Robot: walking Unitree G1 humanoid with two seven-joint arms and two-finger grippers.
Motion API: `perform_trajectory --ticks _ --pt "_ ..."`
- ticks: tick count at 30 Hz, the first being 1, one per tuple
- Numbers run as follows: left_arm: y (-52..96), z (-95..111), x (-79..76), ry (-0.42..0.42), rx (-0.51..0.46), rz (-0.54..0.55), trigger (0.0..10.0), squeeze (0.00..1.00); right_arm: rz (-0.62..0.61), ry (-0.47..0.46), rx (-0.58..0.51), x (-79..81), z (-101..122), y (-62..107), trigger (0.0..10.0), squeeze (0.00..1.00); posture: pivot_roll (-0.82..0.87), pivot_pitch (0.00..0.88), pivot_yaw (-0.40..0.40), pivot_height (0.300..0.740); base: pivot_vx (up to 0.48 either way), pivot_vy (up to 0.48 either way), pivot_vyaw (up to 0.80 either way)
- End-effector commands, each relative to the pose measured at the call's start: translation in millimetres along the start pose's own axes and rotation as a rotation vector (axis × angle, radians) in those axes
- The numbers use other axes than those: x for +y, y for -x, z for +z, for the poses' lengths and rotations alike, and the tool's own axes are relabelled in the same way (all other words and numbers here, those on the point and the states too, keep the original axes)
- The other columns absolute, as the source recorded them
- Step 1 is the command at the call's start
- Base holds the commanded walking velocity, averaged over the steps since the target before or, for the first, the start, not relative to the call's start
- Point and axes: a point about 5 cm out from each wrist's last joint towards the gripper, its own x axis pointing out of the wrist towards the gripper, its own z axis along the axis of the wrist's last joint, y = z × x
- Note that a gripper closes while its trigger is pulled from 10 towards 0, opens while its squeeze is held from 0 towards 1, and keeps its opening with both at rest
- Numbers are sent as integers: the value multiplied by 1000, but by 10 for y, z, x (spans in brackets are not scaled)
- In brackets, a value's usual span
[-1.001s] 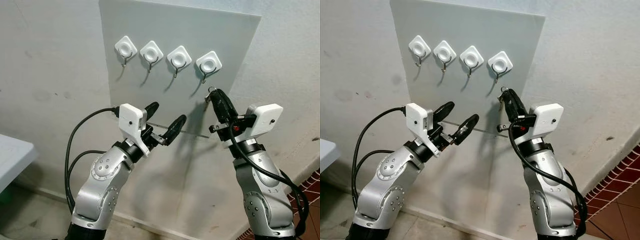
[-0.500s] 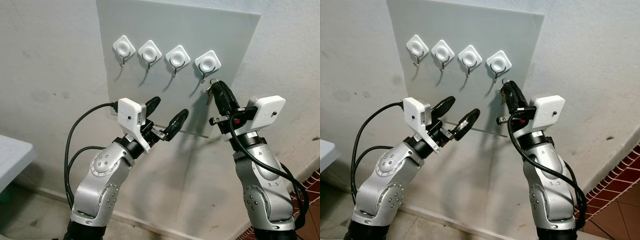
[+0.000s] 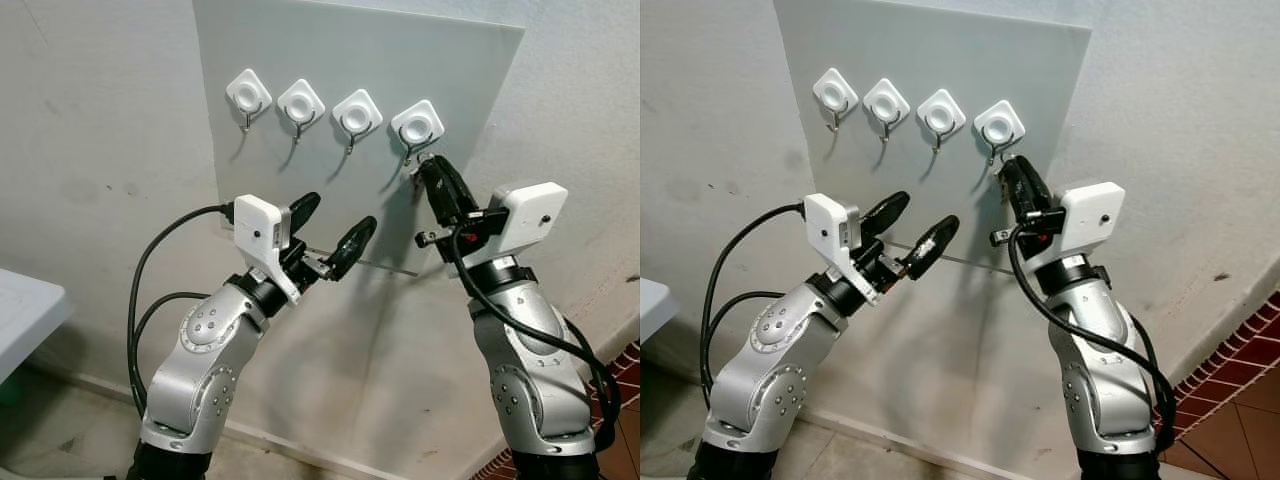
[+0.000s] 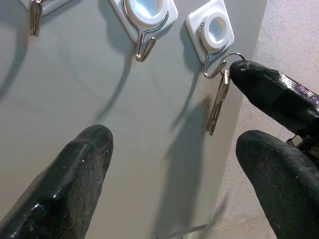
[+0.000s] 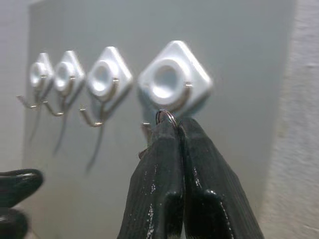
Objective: Hang keys on a hook
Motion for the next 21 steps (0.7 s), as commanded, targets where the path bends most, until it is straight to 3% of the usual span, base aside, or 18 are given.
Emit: perform_trajectory --ticks 1,15,19,21 --pt "-4 41 -26 -5 -11 -11 10000 0 30 26 -43 34 110 -8 10000 0 -47 13 -59 740 0 0 0" --pt "0 44 -22 1 -10 -7 10000 0 57 112 -31 48 111 -19 10000 0 -45 13 -58 740 0 0 0" --pt "2 48 -17 1 -11 -3 10000 0 65 209 -24 30 125 -25 10000 0 -44 16 -58 740 0 0 0" --pt "3 47 -20 3 -11 -3 10000 0 70 318 -15 4 129 -31 10000 0 -44 16 -58 740 0 0 0"
